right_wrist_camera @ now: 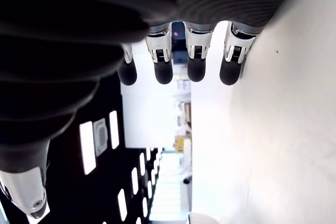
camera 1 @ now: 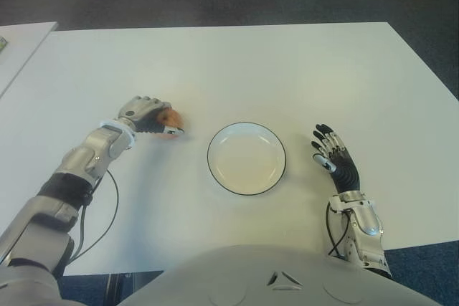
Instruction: Put the apples into the plate.
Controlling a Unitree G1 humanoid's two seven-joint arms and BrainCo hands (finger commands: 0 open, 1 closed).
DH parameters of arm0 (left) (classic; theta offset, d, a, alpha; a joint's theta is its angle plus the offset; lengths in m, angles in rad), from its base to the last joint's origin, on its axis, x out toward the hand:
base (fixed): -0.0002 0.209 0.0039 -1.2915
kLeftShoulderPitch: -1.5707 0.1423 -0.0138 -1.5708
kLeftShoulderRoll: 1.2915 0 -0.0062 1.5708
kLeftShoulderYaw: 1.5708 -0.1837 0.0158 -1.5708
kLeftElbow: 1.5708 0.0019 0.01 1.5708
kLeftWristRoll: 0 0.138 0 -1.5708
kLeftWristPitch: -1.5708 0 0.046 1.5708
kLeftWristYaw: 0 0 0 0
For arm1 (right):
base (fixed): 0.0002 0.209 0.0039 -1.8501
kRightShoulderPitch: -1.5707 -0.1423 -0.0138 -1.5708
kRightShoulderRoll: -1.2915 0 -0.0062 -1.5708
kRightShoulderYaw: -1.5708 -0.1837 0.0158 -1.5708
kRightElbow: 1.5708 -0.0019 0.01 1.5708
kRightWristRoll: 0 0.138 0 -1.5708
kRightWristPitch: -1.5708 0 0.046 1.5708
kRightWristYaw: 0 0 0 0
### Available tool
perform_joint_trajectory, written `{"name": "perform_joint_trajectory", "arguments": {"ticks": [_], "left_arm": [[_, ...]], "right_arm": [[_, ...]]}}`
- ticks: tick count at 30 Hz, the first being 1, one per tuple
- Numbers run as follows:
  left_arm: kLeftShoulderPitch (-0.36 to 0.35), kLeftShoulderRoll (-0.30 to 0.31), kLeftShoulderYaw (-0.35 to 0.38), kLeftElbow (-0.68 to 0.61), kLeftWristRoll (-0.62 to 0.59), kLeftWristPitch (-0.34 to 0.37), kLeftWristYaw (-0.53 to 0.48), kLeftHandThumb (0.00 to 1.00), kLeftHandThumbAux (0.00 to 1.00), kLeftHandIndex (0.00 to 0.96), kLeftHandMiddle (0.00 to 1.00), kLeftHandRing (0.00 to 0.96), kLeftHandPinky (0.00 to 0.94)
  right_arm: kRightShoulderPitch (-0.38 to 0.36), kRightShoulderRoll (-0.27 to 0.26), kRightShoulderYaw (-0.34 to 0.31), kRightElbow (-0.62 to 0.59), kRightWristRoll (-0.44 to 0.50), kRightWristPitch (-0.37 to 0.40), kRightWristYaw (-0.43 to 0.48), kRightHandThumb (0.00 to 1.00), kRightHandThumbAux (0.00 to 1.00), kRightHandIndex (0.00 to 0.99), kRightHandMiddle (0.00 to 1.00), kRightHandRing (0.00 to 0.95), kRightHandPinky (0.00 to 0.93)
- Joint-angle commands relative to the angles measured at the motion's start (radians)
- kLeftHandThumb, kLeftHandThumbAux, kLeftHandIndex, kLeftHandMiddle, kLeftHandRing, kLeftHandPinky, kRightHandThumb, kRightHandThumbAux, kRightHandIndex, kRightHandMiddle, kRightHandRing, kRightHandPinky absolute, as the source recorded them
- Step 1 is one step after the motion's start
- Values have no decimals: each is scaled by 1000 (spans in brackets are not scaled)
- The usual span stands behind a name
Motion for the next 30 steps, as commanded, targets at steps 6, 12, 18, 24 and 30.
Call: {"name": "perform_joint_trajectory", "arguments": {"ticks": [6,12,18,24,30], "left_arm": [[16,23,132,-242,-60,29,-85,751,697,443,833,826,771],[26,7,164,-393,-63,63,-144,752,697,443,840,831,770],[8,-21,151,-411,-48,56,-148,752,697,443,851,828,689],[-12,-96,108,-508,-19,82,-190,752,696,443,843,817,697],[-22,-162,82,-587,7,124,-247,751,696,443,832,811,669]], "right_arm": [[31,24,16,71,-11,64,-10,212,605,78,70,46,65],[34,28,22,76,-14,56,-9,202,613,74,69,44,62],[35,29,25,80,-16,56,-8,198,620,69,73,50,70],[40,31,33,77,-29,56,-14,191,615,66,75,55,76],[48,34,39,71,-33,63,-19,187,622,69,87,56,76]]}}
